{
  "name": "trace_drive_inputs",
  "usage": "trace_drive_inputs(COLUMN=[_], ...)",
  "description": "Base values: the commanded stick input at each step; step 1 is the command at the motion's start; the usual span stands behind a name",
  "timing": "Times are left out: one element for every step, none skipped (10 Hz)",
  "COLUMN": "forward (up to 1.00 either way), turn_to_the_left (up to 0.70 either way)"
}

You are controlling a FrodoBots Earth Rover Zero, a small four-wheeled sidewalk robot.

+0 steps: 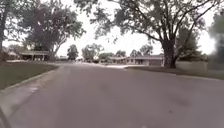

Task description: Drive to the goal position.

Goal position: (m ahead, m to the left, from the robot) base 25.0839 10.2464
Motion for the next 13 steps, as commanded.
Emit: trace_drive_inputs(forward=[0.7,0.7,0.7,0.7,0.7,0.7,0.7,0.7,0.7,0.7,0.7,0.7,0.7], turn_to_the_left=[0.0,0.0,0.0,0.0,0.0,0.0,0.0,0.0,0.0,0.14,0.35,0.35,0.35])
